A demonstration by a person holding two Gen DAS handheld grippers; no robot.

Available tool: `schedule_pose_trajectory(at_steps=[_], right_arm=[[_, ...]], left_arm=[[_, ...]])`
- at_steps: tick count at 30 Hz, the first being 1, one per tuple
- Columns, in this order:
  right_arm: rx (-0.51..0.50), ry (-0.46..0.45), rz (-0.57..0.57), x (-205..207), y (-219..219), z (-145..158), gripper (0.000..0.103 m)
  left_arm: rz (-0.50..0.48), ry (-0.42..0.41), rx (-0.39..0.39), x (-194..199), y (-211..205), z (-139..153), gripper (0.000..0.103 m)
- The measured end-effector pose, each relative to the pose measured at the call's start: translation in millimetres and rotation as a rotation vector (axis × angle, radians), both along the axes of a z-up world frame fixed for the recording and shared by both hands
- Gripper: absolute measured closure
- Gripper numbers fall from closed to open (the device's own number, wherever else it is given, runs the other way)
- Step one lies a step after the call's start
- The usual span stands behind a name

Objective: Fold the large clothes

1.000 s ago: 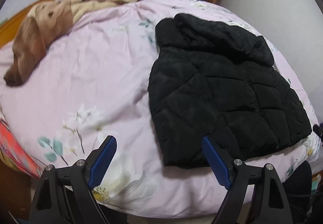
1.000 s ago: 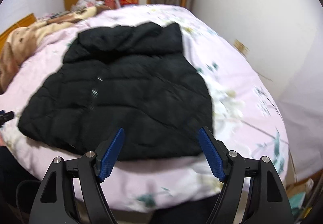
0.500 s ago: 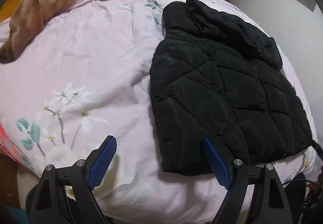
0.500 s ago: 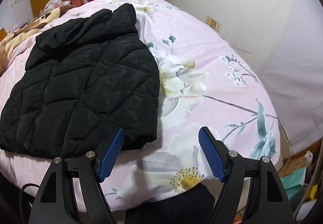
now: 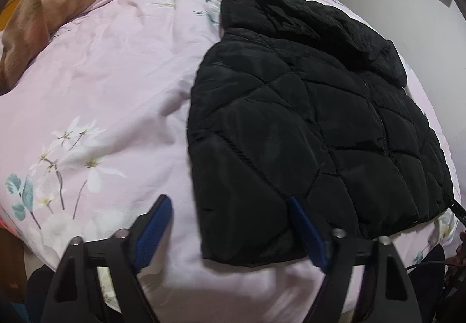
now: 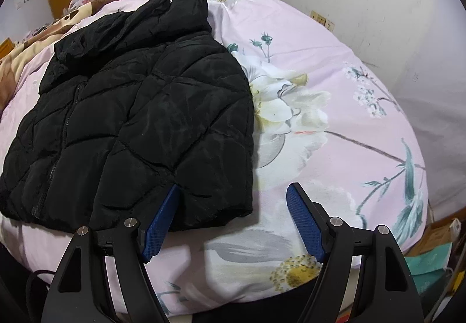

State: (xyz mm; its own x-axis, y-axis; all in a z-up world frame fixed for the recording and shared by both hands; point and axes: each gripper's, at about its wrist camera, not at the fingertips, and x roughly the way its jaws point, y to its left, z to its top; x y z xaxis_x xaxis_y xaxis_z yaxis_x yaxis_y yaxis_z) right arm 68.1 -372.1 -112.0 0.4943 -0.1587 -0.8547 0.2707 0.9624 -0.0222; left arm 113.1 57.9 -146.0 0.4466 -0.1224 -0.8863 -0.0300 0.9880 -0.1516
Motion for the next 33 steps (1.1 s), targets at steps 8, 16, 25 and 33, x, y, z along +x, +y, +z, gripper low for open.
schedule_pose_trajectory(at_steps=[8, 16, 25, 33], right_arm=[[-0.017, 0.012, 0.057, 4, 16, 0, 0.075], [-0.07, -0.054, 0.097, -12, 34, 24, 0.089], [-0.091, -0.107, 0.125, -46, 41, 61, 0.09], [-0.117, -0.145, 0.166, -83, 57, 88, 0.091]], left_arm=[[-0.038, -0.027, 0.063, -5, -15, 11, 0.073], [-0.074, -0.099, 0.1, -21, -24, 44, 0.083], [-0.096, -0.133, 0.051, -51, -15, 73, 0.083], [-0.116, -0.168, 0.046, -88, -13, 98, 0.084]])
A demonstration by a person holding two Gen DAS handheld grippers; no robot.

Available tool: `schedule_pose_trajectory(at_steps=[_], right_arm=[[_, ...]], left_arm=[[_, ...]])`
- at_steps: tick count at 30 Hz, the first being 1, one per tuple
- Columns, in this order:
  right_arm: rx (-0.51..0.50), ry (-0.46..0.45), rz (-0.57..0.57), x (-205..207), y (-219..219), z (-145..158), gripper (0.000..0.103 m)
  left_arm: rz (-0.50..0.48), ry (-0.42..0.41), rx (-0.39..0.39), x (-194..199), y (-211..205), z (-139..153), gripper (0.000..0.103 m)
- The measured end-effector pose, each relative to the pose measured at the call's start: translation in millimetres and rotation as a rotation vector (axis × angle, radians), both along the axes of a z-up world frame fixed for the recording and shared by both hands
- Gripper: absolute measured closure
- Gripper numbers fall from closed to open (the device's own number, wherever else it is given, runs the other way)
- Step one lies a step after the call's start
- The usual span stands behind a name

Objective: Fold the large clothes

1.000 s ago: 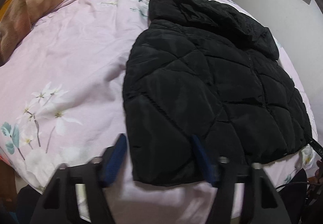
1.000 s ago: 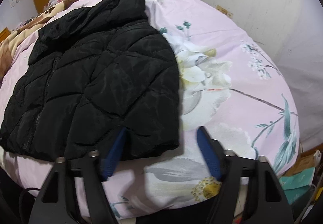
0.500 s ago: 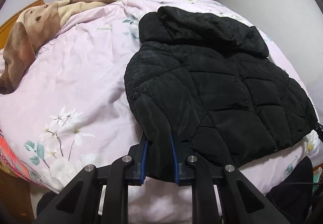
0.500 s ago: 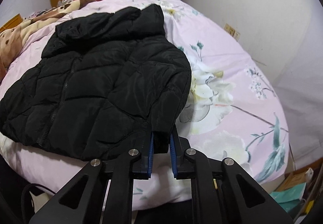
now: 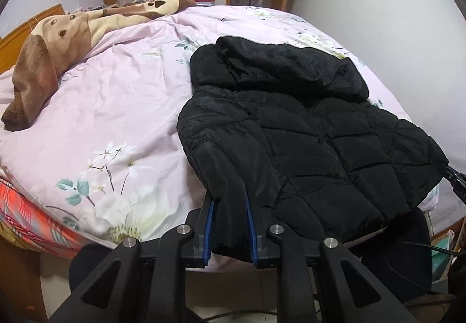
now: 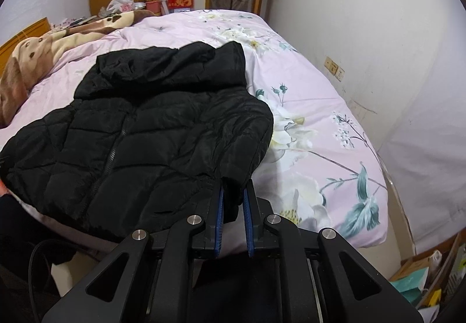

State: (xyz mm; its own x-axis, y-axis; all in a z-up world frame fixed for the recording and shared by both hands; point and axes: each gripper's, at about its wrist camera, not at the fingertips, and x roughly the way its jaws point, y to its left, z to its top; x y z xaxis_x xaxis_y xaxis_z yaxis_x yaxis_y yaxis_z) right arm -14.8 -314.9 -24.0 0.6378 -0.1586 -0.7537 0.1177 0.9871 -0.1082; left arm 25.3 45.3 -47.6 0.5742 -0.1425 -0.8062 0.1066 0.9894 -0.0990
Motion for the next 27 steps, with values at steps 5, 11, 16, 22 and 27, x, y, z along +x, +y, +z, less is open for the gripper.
schedule_pose_trajectory(at_steps=[5, 11, 16, 22, 27], right_arm=[[-0.01, -0.044, 0.011, 3, 4, 16, 0.091], [-0.039, -0.084, 0.034, 29, 12, 41, 0.092], [-0.09, -0.115, 0.05, 68, 17, 66, 0.092], [-0.109, -0.124, 0.044, 125, 17, 88, 0.092], [-0.113, -0.099, 0.036, 175, 14, 95, 0.092]], left_arm=[[0.0, -0.024, -0.028, 5, -2, 16, 0.084], [0.018, -0.058, -0.061, 38, 2, 41, 0.084], [0.074, -0.07, -0.065, 77, 9, 60, 0.084], [0.078, -0.088, -0.052, 126, 9, 84, 0.084], [0.099, -0.079, -0.054, 182, 10, 95, 0.084]])
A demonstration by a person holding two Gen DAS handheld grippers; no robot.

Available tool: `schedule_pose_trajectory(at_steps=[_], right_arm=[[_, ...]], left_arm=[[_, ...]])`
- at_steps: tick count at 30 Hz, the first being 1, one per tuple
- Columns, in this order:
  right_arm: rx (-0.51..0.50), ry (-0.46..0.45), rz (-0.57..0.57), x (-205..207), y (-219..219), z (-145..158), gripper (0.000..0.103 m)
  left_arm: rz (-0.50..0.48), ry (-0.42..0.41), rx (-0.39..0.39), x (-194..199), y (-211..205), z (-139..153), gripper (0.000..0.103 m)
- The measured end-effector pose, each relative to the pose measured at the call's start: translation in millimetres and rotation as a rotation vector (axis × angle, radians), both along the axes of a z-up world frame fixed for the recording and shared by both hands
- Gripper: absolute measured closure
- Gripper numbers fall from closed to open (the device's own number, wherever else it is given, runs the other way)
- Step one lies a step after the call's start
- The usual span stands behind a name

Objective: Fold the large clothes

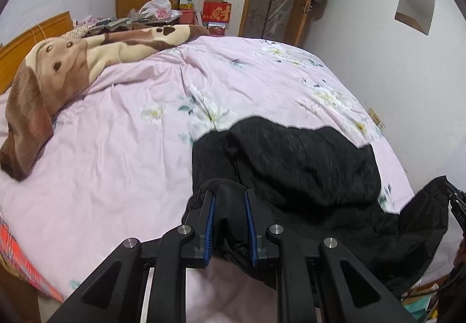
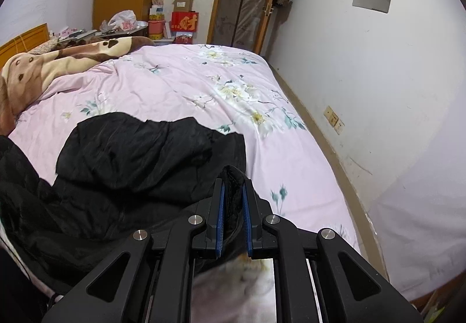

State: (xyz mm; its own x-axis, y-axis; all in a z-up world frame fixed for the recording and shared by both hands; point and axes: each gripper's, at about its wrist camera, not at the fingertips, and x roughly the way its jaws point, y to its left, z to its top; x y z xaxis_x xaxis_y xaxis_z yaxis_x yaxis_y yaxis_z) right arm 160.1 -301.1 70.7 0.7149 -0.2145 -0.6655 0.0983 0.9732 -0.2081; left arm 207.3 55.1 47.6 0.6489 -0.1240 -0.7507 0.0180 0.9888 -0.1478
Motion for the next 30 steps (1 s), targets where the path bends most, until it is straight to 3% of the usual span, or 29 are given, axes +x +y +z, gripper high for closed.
schedule_pose_trajectory(at_steps=[9, 17, 24, 28, 30], right_arm=[[0.006, 0.081, -0.02, 92, -16, 1, 0.092], [0.019, 0.191, -0.036, 183, -30, -20, 0.091], [0.012, 0.269, -0.056, 239, -37, -49, 0.088], [0.082, 0.252, -0.073, 249, -48, -49, 0.087], [0.119, 0.209, -0.064, 245, -56, -43, 0.083]], left_arm=[[0.045, 0.051, 0.003, 102, -2, -6, 0.083], [0.112, 0.12, 0.044, 185, 1, -35, 0.081], [0.128, 0.174, 0.05, 235, 5, -62, 0.081], [0.119, 0.165, 0.019, 243, 13, -69, 0.079], [0.134, 0.153, -0.005, 240, 25, -69, 0.074]])
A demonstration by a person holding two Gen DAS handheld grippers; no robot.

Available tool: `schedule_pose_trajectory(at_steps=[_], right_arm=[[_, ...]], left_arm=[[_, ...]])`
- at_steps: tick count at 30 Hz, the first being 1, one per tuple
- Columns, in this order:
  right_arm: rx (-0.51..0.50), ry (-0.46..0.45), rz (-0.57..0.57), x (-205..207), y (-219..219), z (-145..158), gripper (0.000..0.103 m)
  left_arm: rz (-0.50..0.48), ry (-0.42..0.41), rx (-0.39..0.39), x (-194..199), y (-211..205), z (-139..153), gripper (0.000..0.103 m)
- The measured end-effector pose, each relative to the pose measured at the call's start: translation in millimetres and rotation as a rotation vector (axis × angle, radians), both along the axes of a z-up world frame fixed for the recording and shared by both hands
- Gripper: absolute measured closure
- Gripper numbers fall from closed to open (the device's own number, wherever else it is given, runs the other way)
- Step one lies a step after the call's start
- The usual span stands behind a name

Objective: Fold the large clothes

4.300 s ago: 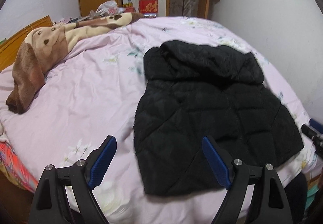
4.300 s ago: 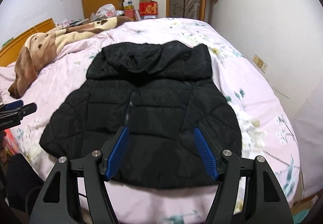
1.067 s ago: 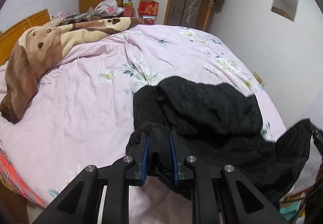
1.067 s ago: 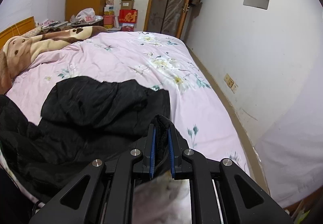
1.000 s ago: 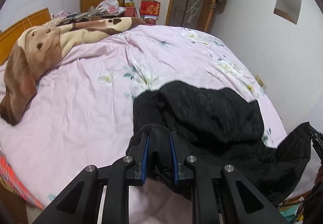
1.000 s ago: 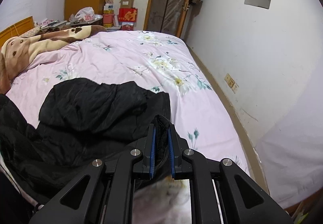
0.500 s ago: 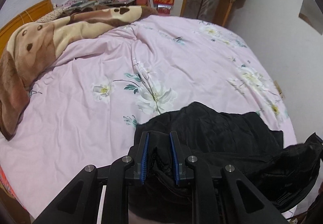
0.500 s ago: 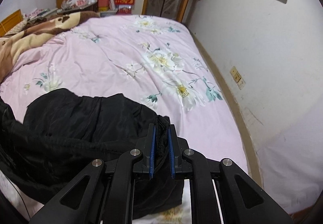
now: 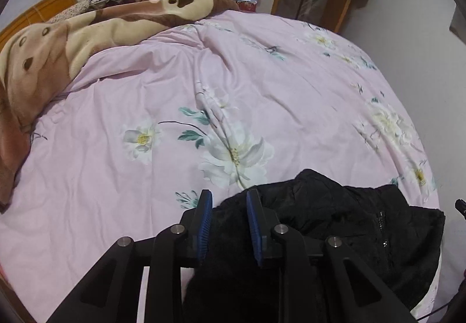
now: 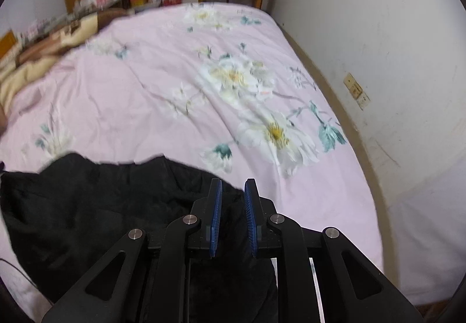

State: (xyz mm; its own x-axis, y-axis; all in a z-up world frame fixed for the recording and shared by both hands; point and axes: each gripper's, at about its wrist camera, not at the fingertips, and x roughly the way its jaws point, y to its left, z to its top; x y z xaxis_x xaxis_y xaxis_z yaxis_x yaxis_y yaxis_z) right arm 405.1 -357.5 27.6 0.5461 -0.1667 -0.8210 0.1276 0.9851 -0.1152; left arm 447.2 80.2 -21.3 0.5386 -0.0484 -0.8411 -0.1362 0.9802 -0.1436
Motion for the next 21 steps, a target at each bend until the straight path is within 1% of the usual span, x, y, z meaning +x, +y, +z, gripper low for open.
schedule_pose_trajectory(at_steps=[1, 2, 3, 4, 6, 8, 9, 10, 13, 16, 19, 20, 21], right_arm=[[0.007, -0.016, 0.006, -4, -5, 2, 0.077], [0.012, -0.027, 0.017, -7, -8, 4, 0.065], [0.014, -0.045, 0.038, -15, -14, 4, 0.057], [0.01, -0.054, 0.05, -19, -16, 4, 0.047], [0.006, -0.062, 0.089, -32, -26, -4, 0.045], [0.029, -0.028, 0.131, -36, -31, -18, 0.043], [0.042, -0.011, 0.146, -37, -33, -26, 0.042], [0.056, 0.005, 0.161, -38, -34, -35, 0.039], [0.097, 0.022, 0.212, -36, -31, -55, 0.038], [0.149, 0.04, 0.226, -27, -27, -68, 0.038], [0.228, 0.064, 0.185, -19, -33, -78, 0.038], [0.252, 0.061, 0.171, -18, -35, -79, 0.051], [0.265, 0.06, 0.168, -18, -35, -79, 0.061]], left_arm=[[0.005, -0.01, -0.015, -3, 7, 0, 0.062], [0.001, -0.02, -0.03, -6, 12, 1, 0.05], [-0.006, -0.041, -0.057, -13, 19, 1, 0.041], [-0.016, -0.058, -0.072, -20, 23, 2, 0.037], [-0.062, -0.09, -0.096, -34, 30, -1, 0.032], [-0.115, -0.088, -0.11, -41, 28, -6, 0.028], [-0.156, -0.07, -0.124, -43, 24, -14, 0.026], [-0.187, -0.054, -0.125, -44, 19, -20, 0.026], [-0.247, -0.012, -0.111, -40, 1, -40, 0.026], [-0.251, 0.032, -0.134, -30, -10, -53, 0.026], [-0.225, 0.037, -0.13, -24, -13, -59, 0.026], [-0.216, 0.048, -0.13, -23, -14, -61, 0.031], [-0.213, 0.056, -0.12, -22, -16, -62, 0.045]])
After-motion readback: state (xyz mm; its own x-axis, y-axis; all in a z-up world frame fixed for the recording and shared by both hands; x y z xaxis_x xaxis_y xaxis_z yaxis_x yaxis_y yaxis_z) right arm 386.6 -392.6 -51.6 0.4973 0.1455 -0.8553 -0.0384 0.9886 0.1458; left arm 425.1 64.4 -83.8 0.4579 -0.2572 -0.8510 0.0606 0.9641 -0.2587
